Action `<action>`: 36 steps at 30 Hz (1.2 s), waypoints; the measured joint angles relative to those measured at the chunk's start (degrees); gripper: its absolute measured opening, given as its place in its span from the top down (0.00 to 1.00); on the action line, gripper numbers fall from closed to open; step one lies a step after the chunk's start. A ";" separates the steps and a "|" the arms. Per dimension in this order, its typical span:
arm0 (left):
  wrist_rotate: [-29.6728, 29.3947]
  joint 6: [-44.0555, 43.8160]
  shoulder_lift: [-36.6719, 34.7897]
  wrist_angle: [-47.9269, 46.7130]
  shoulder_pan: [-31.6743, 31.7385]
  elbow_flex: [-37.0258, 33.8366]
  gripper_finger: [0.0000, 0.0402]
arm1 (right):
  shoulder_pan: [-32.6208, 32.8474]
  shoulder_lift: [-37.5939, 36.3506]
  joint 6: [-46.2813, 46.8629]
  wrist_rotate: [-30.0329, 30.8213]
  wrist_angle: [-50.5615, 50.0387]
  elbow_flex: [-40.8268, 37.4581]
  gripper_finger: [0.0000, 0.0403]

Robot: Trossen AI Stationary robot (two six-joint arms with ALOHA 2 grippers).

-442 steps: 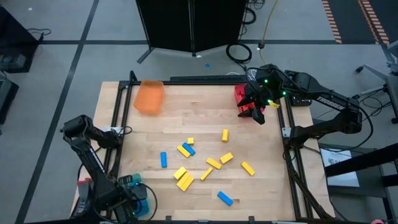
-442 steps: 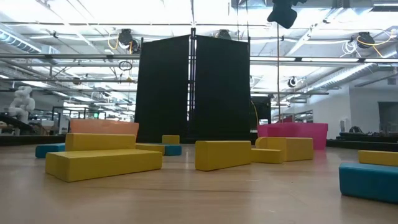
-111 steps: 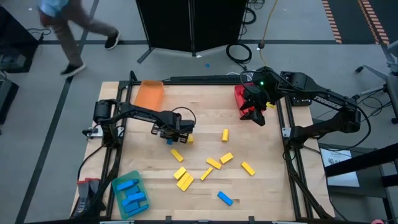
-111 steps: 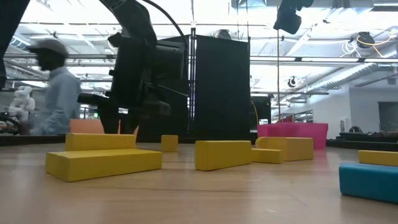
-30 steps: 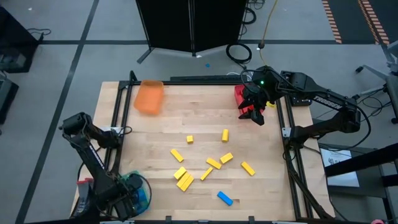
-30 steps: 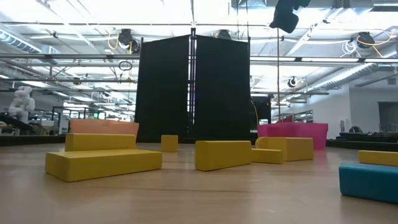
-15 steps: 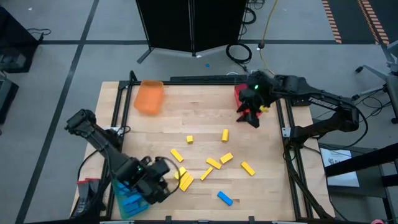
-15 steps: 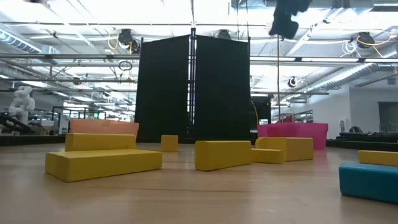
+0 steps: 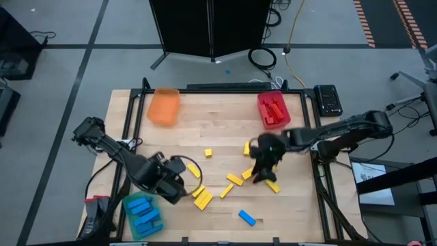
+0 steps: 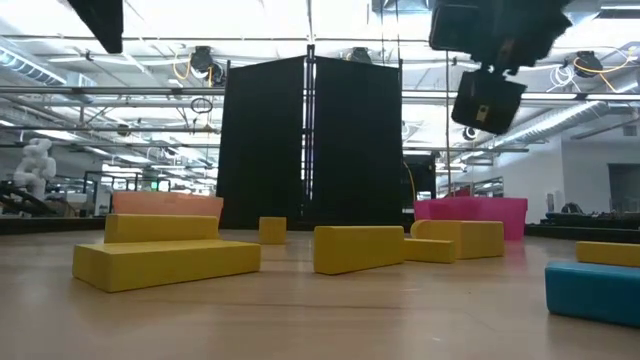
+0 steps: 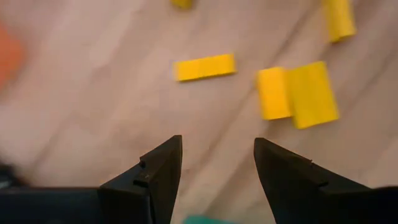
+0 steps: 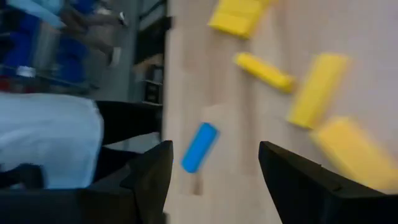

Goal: Sort blocks
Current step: Put the blue block into the green transparent bin

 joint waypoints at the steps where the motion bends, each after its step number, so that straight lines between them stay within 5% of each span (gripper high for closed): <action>1: -0.08 0.17 -1.02 -1.72 0.58 0.00 0.49 | 1.76 0.95 2.32 -0.03 3.64 -0.84 0.42; 11: -9.06 4.23 -13.53 -8.06 2.57 0.00 0.49 | 15.09 16.51 11.84 11.20 15.40 5.44 0.42; 23: -11.03 4.99 -20.59 -11.28 0.11 -0.13 0.49 | 20.19 36.95 8.37 19.12 -32.23 33.90 0.41; 36: -12.26 6.99 -23.35 -11.35 -1.56 -0.31 0.49 | 23.21 43.48 20.95 18.28 -28.23 38.36 0.35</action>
